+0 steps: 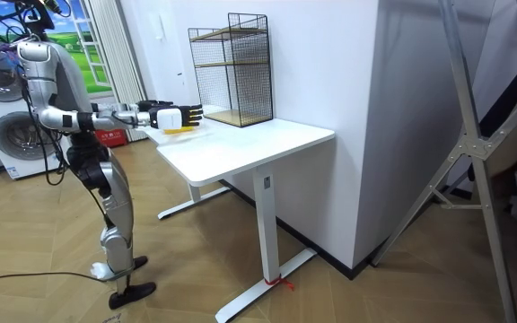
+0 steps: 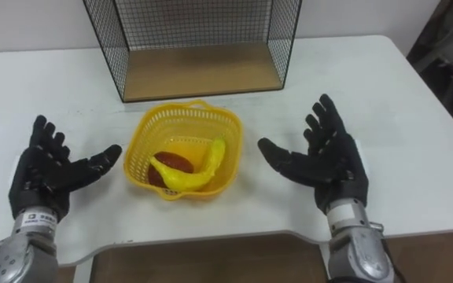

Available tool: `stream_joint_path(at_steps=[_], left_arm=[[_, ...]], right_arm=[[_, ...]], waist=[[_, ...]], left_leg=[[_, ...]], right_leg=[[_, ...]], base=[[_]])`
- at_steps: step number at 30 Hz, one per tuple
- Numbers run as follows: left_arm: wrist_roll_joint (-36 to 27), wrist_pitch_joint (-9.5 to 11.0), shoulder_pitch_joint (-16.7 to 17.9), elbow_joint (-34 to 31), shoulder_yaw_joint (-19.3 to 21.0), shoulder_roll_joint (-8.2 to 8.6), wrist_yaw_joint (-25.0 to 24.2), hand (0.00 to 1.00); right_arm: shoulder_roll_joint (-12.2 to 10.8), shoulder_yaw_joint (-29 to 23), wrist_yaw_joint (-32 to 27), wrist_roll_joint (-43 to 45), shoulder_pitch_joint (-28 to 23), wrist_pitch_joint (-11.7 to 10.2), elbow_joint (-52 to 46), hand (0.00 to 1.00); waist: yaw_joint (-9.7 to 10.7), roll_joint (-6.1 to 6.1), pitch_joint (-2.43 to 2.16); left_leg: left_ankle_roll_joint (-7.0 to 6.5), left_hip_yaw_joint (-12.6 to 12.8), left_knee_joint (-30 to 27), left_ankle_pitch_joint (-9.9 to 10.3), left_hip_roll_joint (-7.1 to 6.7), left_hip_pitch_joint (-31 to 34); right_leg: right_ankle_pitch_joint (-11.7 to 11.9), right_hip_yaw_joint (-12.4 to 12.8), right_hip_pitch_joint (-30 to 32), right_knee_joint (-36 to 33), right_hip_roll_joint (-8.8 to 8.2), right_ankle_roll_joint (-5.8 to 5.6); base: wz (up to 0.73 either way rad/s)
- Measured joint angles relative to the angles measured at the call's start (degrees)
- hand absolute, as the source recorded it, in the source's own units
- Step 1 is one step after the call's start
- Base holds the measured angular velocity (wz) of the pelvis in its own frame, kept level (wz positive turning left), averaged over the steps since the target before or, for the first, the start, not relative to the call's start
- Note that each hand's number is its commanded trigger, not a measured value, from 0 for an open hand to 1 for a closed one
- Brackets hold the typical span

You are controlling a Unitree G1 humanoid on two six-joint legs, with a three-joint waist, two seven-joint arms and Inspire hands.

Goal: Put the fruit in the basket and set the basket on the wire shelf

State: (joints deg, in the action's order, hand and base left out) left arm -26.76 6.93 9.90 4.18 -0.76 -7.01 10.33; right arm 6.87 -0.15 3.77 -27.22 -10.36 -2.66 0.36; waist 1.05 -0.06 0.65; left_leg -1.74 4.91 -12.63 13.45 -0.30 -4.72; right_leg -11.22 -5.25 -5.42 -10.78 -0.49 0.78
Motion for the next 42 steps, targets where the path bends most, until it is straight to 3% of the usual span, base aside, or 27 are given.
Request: stream_joint_path(at_steps=[11,19,28,42], left_arm=[[-0.81,-0.16,-0.04,1.63,-2.51,0.66,-1.81,0.00],[-0.79,-0.11,-0.36,1.68,-4.08,0.54,-2.15,0.00],[-0.69,-0.12,-0.44,1.68,-4.94,-0.19,-2.29,0.00],[-0.71,0.21,-1.08,2.54,-6.21,-0.05,-2.30,0.00]], right_arm=[[-0.28,3.54,3.47,-4.78,0.21,0.00,1.11,0.00],[-0.22,4.74,3.84,-6.32,0.32,0.02,1.16,0.00],[-0.21,5.68,3.87,-6.75,0.39,0.08,2.29,0.00],[-0.20,8.19,4.67,-8.14,0.39,0.15,5.72,0.00]], waist=[[-0.22,-0.26,0.04],[-1.50,-0.64,0.15],[-1.47,-0.84,0.19],[-1.34,-0.61,0.25]], left_leg=[[-0.02,0.15,0.41,-0.01,-0.06,-0.01],[-0.02,0.29,0.46,-0.01,-0.03,0.05],[-0.02,0.25,0.45,-0.01,-0.05,0.04],[-0.08,0.34,0.41,-0.05,-0.12,-0.08]], right_leg=[[0.06,0.08,0.32,-0.03,0.05,-0.03],[0.06,0.15,0.39,-0.04,0.07,-0.03],[0.06,0.09,0.34,-0.04,0.04,-0.03],[0.14,-0.04,0.16,0.01,-0.06,-0.15]], base=[[0.00],[-0.01],[0.00],[0.00]])
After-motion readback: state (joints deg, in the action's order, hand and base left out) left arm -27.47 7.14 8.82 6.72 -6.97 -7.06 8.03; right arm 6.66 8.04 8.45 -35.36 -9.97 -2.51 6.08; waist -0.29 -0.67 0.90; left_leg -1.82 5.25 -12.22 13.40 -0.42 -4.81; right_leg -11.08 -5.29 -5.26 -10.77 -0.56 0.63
